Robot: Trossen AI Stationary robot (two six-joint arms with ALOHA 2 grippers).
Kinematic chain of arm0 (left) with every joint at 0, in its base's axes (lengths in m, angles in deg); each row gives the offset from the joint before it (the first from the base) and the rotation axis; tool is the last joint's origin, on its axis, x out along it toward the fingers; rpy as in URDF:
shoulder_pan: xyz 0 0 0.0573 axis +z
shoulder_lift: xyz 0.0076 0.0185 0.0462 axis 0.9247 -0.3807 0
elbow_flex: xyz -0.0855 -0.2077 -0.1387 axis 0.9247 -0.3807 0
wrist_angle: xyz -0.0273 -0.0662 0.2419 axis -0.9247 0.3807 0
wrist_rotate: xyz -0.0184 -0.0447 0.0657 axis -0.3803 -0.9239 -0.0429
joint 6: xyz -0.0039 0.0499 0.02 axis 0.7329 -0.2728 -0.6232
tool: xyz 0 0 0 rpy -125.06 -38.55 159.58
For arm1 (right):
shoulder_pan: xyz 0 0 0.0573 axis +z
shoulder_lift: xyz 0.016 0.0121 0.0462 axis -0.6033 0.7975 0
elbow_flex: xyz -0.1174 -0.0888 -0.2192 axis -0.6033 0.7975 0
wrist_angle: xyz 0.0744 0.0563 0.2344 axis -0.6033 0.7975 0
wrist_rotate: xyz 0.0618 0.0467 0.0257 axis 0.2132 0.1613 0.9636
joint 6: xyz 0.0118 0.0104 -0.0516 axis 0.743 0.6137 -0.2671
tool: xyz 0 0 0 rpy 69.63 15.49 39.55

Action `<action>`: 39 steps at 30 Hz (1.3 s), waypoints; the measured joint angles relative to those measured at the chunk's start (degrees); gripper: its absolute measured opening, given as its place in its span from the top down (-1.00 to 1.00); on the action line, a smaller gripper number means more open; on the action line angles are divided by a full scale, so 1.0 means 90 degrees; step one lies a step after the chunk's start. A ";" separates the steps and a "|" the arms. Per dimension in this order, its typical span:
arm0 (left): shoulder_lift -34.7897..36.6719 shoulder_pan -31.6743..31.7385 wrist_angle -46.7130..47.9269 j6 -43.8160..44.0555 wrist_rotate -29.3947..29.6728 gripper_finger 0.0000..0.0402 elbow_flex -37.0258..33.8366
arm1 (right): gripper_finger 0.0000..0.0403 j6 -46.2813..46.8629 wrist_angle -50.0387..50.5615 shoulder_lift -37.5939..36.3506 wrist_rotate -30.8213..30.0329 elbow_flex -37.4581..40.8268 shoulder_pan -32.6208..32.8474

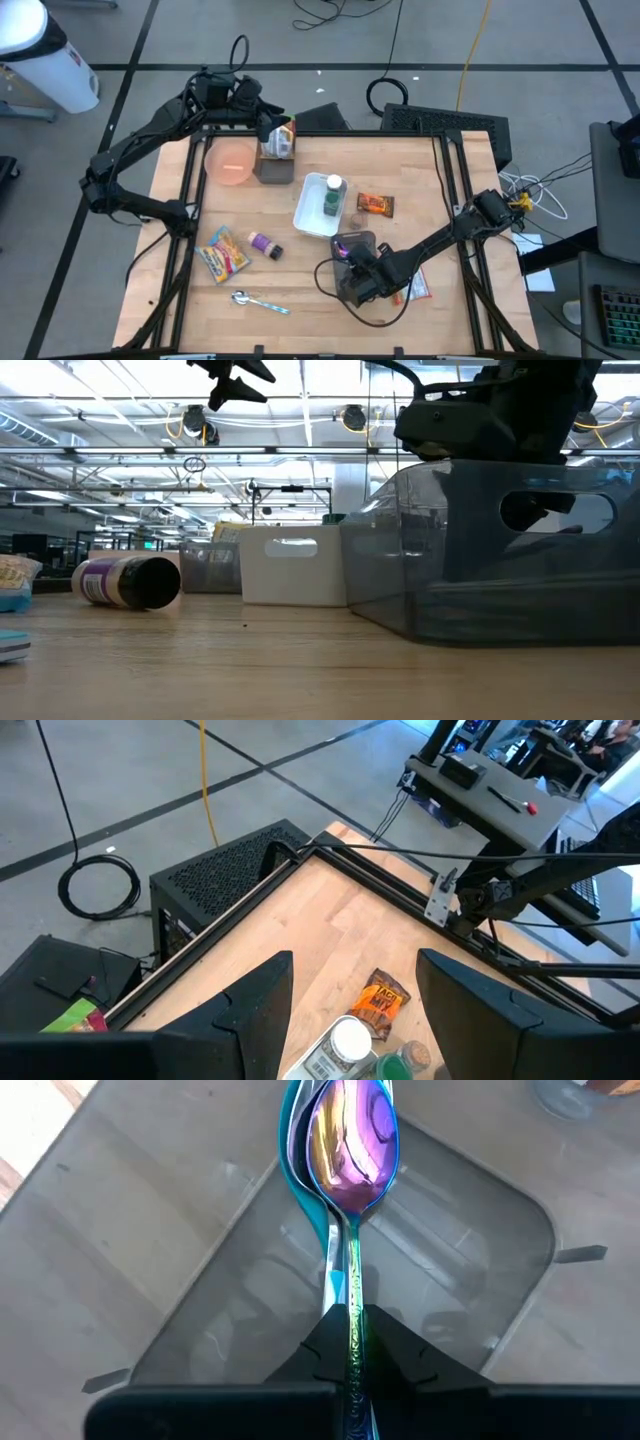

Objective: Pick & Place Food Item
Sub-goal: Put the purple and green spoon into the bottom black bin, then put the orange seasoning pack into the white bin

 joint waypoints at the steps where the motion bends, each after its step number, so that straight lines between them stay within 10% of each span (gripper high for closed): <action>1: 0.0000 0.0000 0.0000 -0.0010 0.0000 -0.09 0.0000 | 0.97 0.0000 -0.0004 0.0000 0.0002 0.0002 0.0000; 27: 0.0002 -0.0001 -0.0038 0.0010 -0.0040 -0.09 -0.0002 | 0.46 -0.0517 -0.0029 -0.0434 -0.0018 0.0011 -0.0079; 39: 0.0064 -0.0005 0.0140 0.0015 -0.1749 -0.09 -0.0005 | 0.21 -0.1878 0.0619 -0.2560 -0.1307 0.0011 -0.0527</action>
